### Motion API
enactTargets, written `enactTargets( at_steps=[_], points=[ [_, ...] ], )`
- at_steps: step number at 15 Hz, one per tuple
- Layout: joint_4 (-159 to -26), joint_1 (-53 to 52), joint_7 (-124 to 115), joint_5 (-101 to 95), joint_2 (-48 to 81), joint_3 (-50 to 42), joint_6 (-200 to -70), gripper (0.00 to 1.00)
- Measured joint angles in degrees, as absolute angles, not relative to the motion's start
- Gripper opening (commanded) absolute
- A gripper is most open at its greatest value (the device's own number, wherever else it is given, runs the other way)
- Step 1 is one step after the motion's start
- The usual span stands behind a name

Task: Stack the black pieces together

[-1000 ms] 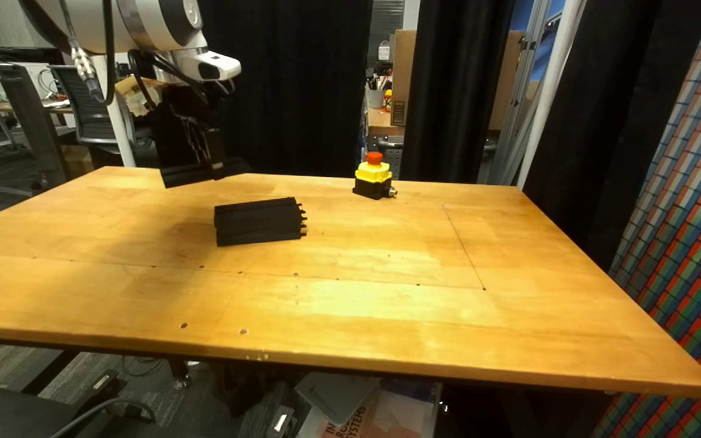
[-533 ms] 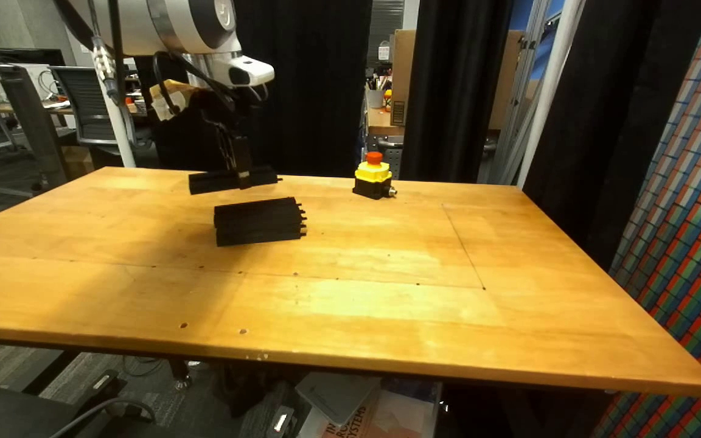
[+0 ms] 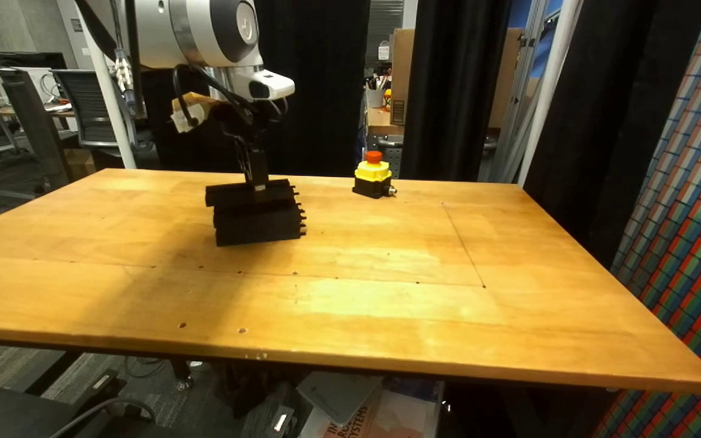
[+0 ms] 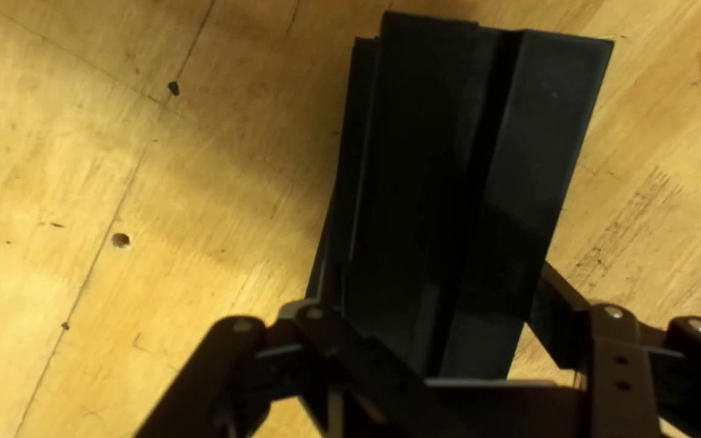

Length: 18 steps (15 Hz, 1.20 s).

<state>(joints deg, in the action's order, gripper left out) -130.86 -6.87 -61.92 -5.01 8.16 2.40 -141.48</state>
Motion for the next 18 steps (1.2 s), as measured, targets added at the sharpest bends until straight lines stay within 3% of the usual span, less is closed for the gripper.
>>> enactTargets(
  at_steps=[18],
  points=[
    [-130.0,-6.8,-61.9,-5.0,11.1,2.4,-142.2,0.48]
  ],
)
